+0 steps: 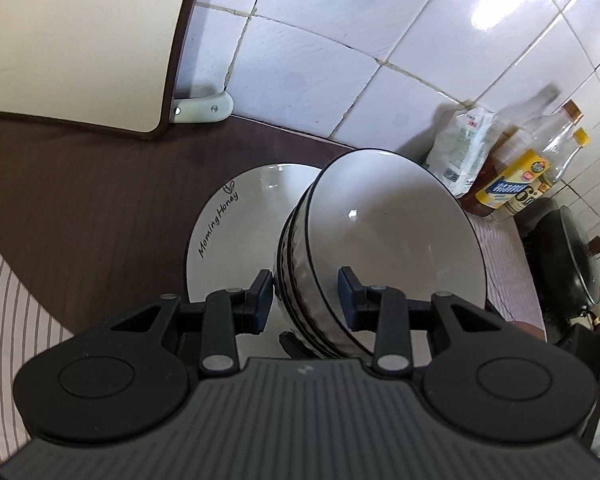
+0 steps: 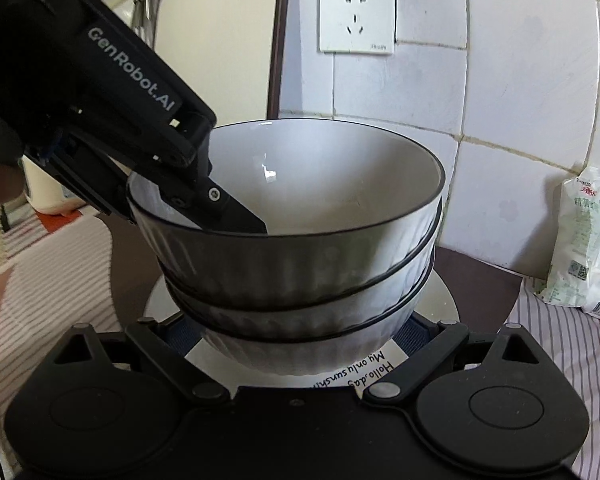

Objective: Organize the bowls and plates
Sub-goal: 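Carry the bowl stack over the plate stack and lower it onto the white plate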

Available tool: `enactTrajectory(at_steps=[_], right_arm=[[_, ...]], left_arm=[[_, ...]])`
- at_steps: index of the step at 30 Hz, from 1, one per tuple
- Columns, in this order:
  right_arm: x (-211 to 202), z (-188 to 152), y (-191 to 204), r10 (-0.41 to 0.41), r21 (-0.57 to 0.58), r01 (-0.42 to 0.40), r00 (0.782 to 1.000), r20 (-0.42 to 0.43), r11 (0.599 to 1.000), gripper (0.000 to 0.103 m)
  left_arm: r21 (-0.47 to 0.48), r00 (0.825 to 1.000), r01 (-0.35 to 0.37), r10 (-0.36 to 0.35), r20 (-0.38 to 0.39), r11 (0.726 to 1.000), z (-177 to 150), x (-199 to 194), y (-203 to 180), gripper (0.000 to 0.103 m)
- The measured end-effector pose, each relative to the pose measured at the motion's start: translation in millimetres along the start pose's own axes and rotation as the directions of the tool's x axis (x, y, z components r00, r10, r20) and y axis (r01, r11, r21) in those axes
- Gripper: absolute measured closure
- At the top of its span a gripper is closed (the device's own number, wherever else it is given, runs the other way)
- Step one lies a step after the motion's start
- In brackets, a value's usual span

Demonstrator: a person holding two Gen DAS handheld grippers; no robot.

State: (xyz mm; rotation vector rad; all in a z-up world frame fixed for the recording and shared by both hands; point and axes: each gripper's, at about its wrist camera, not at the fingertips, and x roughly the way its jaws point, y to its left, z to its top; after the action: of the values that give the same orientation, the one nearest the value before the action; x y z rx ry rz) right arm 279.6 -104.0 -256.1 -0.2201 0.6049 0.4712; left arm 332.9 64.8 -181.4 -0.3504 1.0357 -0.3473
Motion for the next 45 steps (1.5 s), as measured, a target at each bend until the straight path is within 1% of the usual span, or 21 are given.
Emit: enactTrajectory(at_steps=[6, 13, 18, 21, 24, 26, 28, 30, 32, 35, 36, 37, 39, 41, 42, 45], right_arm=[[19.0, 5.3, 0.3, -0.017, 0.019, 0.018, 0.999, -0.042, 1.0, 0.005], [26.1, 8.2, -2.7, -0.027, 0.033, 0.029, 0.998, -0.062, 0.999, 0.005], [34.5, 13.1, -2.6, -0.028, 0.065, 0.034, 0.995, -0.093, 0.997, 0.005], [36.3, 14.7, -4.8, -0.044, 0.073, 0.053, 0.991, -0.127, 0.996, 0.005], [31.2, 11.2, -8.2, -0.052, 0.093, 0.064, 0.99, -0.129, 0.994, 0.004], [29.8, 10.7, -6.9, -0.063, 0.078, 0.073, 0.99, -0.123, 0.994, 0.003], [31.5, 12.7, -3.2, -0.08, 0.046, 0.087, 0.987, -0.137, 0.995, 0.003], [30.4, 12.6, 1.0, -0.101, 0.007, 0.103, 0.984, -0.144, 0.995, 0.003], [25.2, 9.8, 3.9, -0.112, -0.021, 0.11, 0.984, -0.137, 0.994, 0.002], [14.8, 2.8, 12.3, -0.122, -0.101, 0.107, 0.982, -0.146, 0.989, 0.002], [9.7, 0.8, 15.0, -0.132, -0.128, 0.114, 0.982, -0.137, 0.985, 0.002], [3.7, -1.2, 17.1, -0.14, -0.148, 0.12, 0.982, -0.128, 0.982, 0.002], [-10.9, -2.3, 19.9, -0.136, -0.167, 0.116, 0.984, -0.114, 0.979, 0.002], [-27.8, -1.8, 17.9, -0.12, -0.138, 0.105, 0.987, -0.106, 0.985, 0.002], [-33.1, 3.6, 16.3, -0.11, -0.116, 0.098, 0.988, -0.106, 0.988, 0.002], [-60.5, 8.5, 5.4, -0.077, -0.036, 0.074, 0.991, -0.111, 0.997, 0.002]], left_arm=[[-0.008, 1.0, 0.01, -0.01, -0.025, 1.0, 8.1, 13.9, 7.2, 0.07], [0.021, 1.0, -0.001, 0.001, -0.016, 1.0, 11.4, 17.1, 5.3, 0.07], [-0.04, 1.0, -0.01, 0.01, -0.01, 0.999, 14.4, 17.6, 8.9, 0.073], [-0.034, 1.0, -0.018, 0.018, -0.007, 0.999, 13.4, 19.2, 4.8, 0.073], [-0.032, 0.999, -0.036, 0.036, -0.006, 0.999, 12.7, 20.1, -0.9, 0.073], [-0.049, 0.999, -0.042, 0.042, -0.004, 0.998, 13.1, 19.6, -0.9, 0.074], [-0.072, 0.999, -0.044, 0.045, 0.002, 0.996, 12.4, 18.9, 0.1, 0.074], [-0.081, 0.998, -0.061, 0.062, 0.014, 0.995, 11.6, 17.9, -1.4, 0.074], [-0.091, 0.995, -0.093, 0.095, 0.016, 0.991, 11.2, 15.2, -5.3, 0.073], [-0.083, 0.988, -0.148, 0.15, 0.028, 0.986, 10.7, 4.9, -17.2, 0.068], [-0.073, 0.985, -0.166, 0.169, 0.041, 0.983, 10.1, -0.8, -22.8, 0.063], [-0.067, 0.982, -0.177, 0.181, 0.054, 0.982, 9.4, -6.9, -28.4, 0.059], [-0.074, 0.981, -0.172, 0.177, 0.074, 0.982, 7.3, -20.5, -37.7, 0.057], [-0.076, 0.979, -0.179, 0.185, 0.083, 0.981, 5.1, -33.8, -47.0, 0.055], [-0.071, 0.977, -0.19, 0.196, 0.088, 0.979, 3.7, -40.6, -51.9, 0.054], [-0.074, 0.97, -0.218, 0.225, 0.096, 0.973, -4.5, -65.4, -65.5, 0.051]])
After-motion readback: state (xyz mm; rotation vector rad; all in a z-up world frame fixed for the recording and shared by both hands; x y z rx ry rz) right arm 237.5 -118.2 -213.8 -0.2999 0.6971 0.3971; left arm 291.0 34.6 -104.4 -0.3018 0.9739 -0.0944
